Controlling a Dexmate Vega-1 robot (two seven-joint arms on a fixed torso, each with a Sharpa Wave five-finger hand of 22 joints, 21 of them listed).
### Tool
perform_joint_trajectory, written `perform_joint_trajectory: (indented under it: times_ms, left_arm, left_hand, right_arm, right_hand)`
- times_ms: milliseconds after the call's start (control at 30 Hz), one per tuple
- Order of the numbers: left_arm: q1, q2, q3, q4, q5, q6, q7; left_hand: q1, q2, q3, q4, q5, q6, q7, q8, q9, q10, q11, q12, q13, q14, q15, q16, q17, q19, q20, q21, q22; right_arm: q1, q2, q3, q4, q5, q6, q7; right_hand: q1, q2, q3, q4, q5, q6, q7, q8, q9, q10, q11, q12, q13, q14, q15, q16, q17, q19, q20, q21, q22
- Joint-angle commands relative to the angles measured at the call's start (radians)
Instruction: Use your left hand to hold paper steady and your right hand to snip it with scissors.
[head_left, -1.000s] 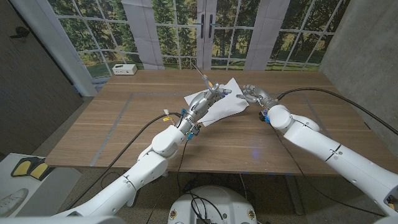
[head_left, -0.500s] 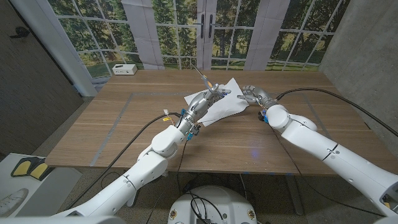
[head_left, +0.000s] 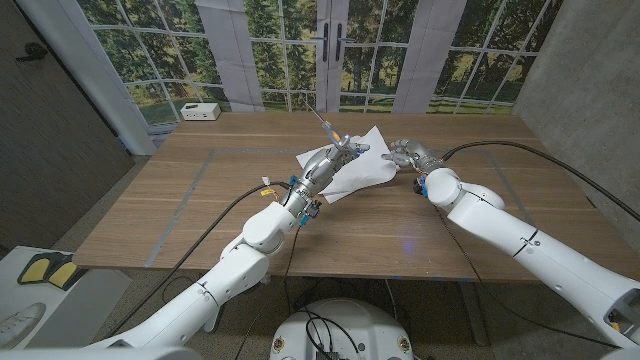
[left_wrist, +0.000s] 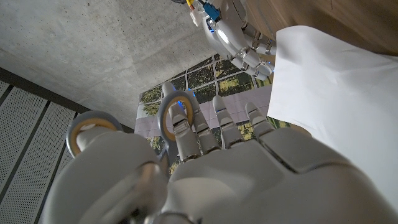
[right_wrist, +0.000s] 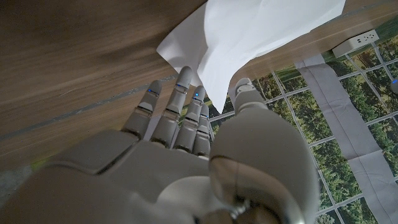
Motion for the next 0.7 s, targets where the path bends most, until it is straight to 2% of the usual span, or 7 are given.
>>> perform_joint_trajectory:
  times_ms: [33, 200, 333, 433, 567, 667, 700]
  left_arm:
    - [0.005, 0.0, -0.002, 0.0, 0.003, -0.007, 0.006]
    - [0.007, 0.0, -0.002, -0.002, 0.0, -0.007, 0.004]
    - [0.008, 0.0, -0.001, -0.002, 0.004, -0.01, 0.005]
    - [0.009, 0.0, -0.001, -0.004, 0.004, -0.011, 0.006]
    - [0.013, 0.002, -0.001, -0.008, 0.007, -0.011, 0.008]
    - [0.017, 0.003, -0.002, -0.012, 0.009, -0.013, 0.011]
    - [0.019, 0.003, -0.003, -0.013, 0.009, -0.013, 0.014]
  left_hand:
    - [0.005, 0.007, 0.001, 0.005, -0.003, -0.015, 0.014, 0.002, 0.002, 0.009, -0.015, 0.003, 0.0, 0.004, -0.075, -0.003, 0.0, 0.009, 0.002, -0.006, 0.006]
    - [0.006, 0.008, 0.001, 0.005, -0.004, -0.013, 0.012, 0.002, 0.002, 0.011, -0.017, 0.004, 0.0, 0.004, -0.076, -0.003, -0.001, 0.01, 0.001, -0.006, 0.006]
    - [0.007, 0.008, 0.001, 0.006, -0.004, -0.013, 0.012, 0.002, 0.002, 0.01, -0.017, 0.004, -0.001, 0.004, -0.077, -0.003, -0.001, 0.011, 0.0, -0.006, 0.006]
    - [0.008, 0.009, 0.001, 0.006, -0.005, -0.012, 0.012, 0.002, 0.002, 0.011, -0.017, 0.004, -0.001, 0.005, -0.077, -0.003, -0.001, 0.011, 0.0, -0.006, 0.006]
    - [0.008, 0.01, 0.001, 0.007, -0.005, -0.012, 0.011, 0.002, 0.001, 0.011, -0.017, 0.004, -0.001, 0.005, -0.077, -0.003, -0.002, 0.011, 0.001, -0.006, 0.006]
    - [0.009, 0.011, 0.0, 0.007, -0.006, -0.012, 0.01, 0.002, 0.001, 0.01, -0.018, 0.004, -0.001, 0.005, -0.077, -0.003, -0.002, 0.012, 0.002, -0.007, 0.006]
    - [0.009, 0.011, 0.0, 0.008, -0.006, -0.012, 0.01, 0.002, 0.001, 0.011, -0.018, 0.004, -0.001, 0.005, -0.077, -0.003, -0.002, 0.011, 0.002, -0.007, 0.006]
  right_arm:
    - [-0.002, 0.015, 0.001, 0.006, 0.006, -0.012, -0.025]
    - [-0.012, 0.018, 0.009, -0.004, 0.003, -0.023, -0.049]
    - [-0.01, 0.014, 0.007, -0.012, 0.005, -0.046, -0.045]
    - [-0.009, 0.011, 0.005, -0.014, 0.006, -0.05, -0.043]
    - [0.0, 0.009, -0.005, -0.019, 0.006, -0.074, -0.034]
    - [0.005, 0.008, -0.01, -0.018, 0.007, -0.082, -0.029]
    - [0.006, 0.008, -0.01, -0.019, 0.009, -0.086, -0.028]
  right_hand:
    - [-0.028, -0.008, -0.008, 0.017, -0.002, -0.005, 0.001, -0.008, 0.002, 0.015, -0.005, 0.006, 0.001, -0.068, -0.136, -0.008, 0.021, 0.0, 0.011, -0.001, 0.004]
    - [-0.041, -0.012, -0.016, 0.021, -0.001, -0.019, -0.015, -0.017, 0.002, -0.048, 0.005, -0.022, 0.002, -0.108, -0.138, -0.003, 0.05, 0.003, 0.013, 0.0, 0.004]
    - [-0.048, -0.012, -0.018, 0.025, -0.001, -0.029, -0.008, -0.021, 0.003, -0.074, 0.024, -0.031, 0.002, -0.1, -0.146, 0.006, 0.06, 0.005, 0.015, 0.0, 0.005]
    - [-0.05, -0.014, -0.02, 0.024, -0.001, -0.034, -0.005, -0.023, 0.003, -0.091, 0.029, -0.037, 0.002, -0.089, -0.149, 0.016, 0.068, 0.008, 0.019, 0.001, 0.005]
    - [-0.055, -0.016, -0.023, 0.026, -0.001, -0.033, -0.008, -0.022, 0.004, -0.085, 0.032, -0.032, 0.002, -0.074, -0.151, 0.028, 0.077, 0.01, 0.025, 0.002, 0.005]
    - [-0.057, -0.016, -0.023, 0.026, -0.001, -0.017, 0.003, -0.016, 0.004, -0.059, 0.033, -0.021, 0.002, -0.055, -0.156, 0.036, 0.083, 0.017, 0.026, 0.004, 0.005]
    - [-0.061, -0.017, -0.024, 0.027, -0.001, -0.03, 0.019, -0.022, 0.003, -0.054, 0.034, -0.019, 0.002, -0.056, -0.155, 0.035, 0.086, 0.017, 0.025, 0.004, 0.005]
